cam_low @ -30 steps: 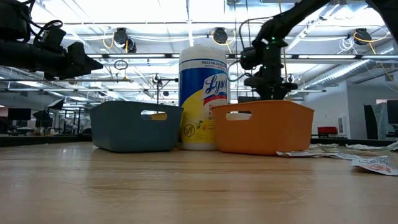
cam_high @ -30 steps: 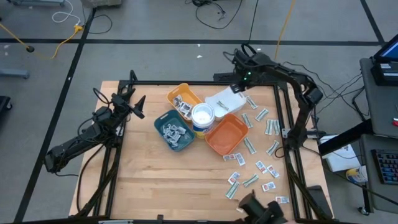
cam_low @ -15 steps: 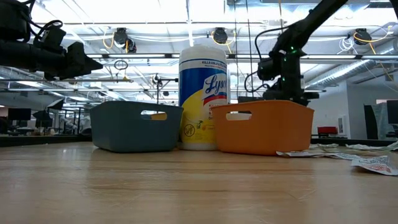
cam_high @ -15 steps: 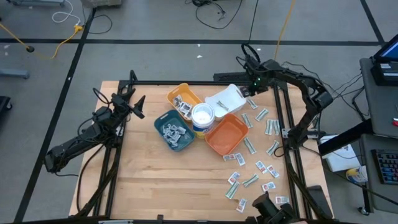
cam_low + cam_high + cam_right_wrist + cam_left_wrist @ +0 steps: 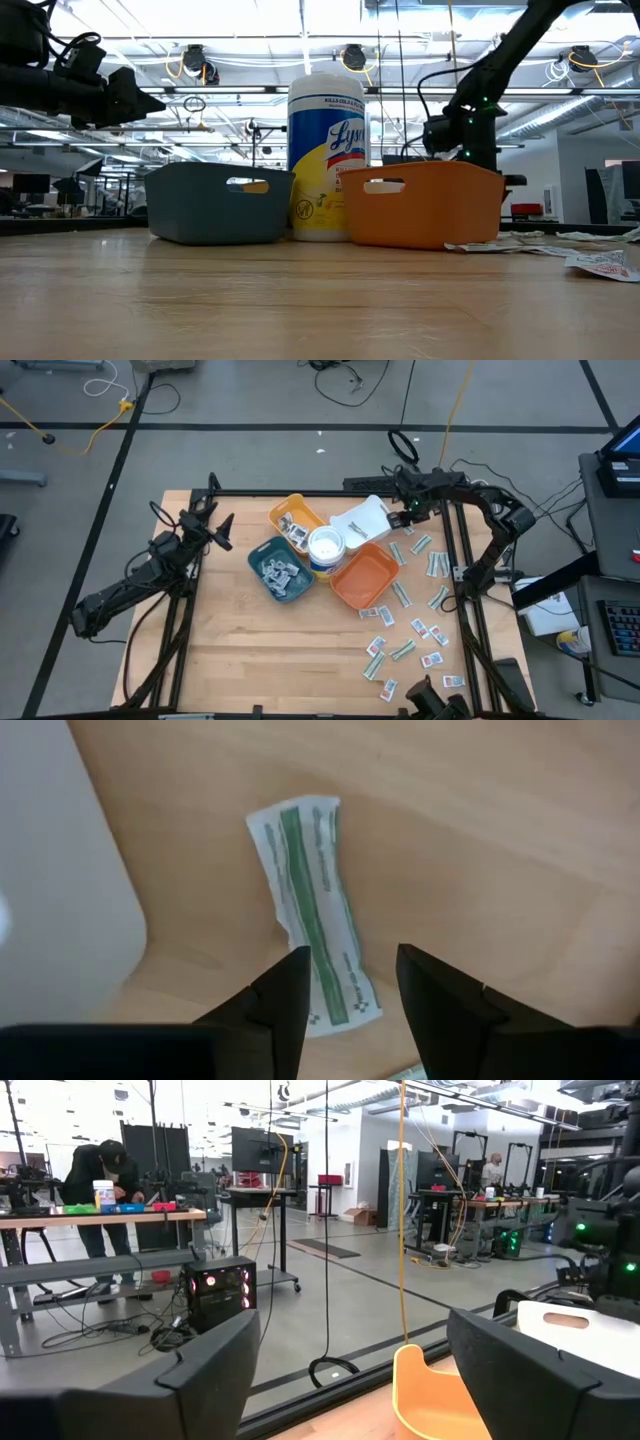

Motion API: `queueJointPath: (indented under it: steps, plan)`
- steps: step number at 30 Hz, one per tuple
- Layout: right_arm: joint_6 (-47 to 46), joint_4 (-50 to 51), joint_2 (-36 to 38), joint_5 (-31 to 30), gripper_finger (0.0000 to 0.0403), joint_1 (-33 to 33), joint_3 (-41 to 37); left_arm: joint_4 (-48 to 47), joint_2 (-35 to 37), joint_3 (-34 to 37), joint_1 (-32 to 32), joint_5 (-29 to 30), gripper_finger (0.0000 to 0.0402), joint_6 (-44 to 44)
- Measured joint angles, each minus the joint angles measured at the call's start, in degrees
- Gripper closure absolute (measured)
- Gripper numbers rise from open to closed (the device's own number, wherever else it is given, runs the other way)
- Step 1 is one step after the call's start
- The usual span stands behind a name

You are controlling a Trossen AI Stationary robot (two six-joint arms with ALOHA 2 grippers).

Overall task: Pick & Place First Aid Supplies
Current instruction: Put the green bandage into the white bin

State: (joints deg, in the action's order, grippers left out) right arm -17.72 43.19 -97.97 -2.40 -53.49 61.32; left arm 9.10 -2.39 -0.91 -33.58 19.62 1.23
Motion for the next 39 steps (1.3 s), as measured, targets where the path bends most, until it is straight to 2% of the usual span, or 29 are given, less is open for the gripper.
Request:
queueJointPath:
  steps: [4,12,15,21,28,33,39]
  plan:
    - [0.0,-3.5,0.0,2.8,0.0259,0.0,-2.3,0.0,0.0,0.0,0.0,0.0,0.0086,0.0]
    - [-0.2,-5.2,0.1,2.9,0.0271,0.3,-3.5,0.0,0.0,0.0,0.0,0.0,0.0086,0.0]
    - [-0.5,-5.2,0.1,2.8,0.0300,0.3,-3.7,0.0,0.0,0.0,0.0,0.0,0.0079,0.0]
    - [-1.3,-5.6,0.4,2.4,0.0392,0.7,-5.4,0.0,0.0,0.0,0.0,0.0,0.0069,0.0]
    - [-3.0,-3.8,7.9,-4.7,0.0399,1.1,-6.0,0.0,0.0,0.0,0.0,0.0,0.0078,0.0]
    - [-3.1,0.7,12.6,-5.5,0.0401,1.1,-4.7,0.0,0.0,0.0,0.0,0.0,0.0088,0.0]
    - [-3.2,2.8,14.8,-6.1,0.0402,1.0,-3.5,0.0,0.0,0.0,0.0,0.0,0.0089,0.0]
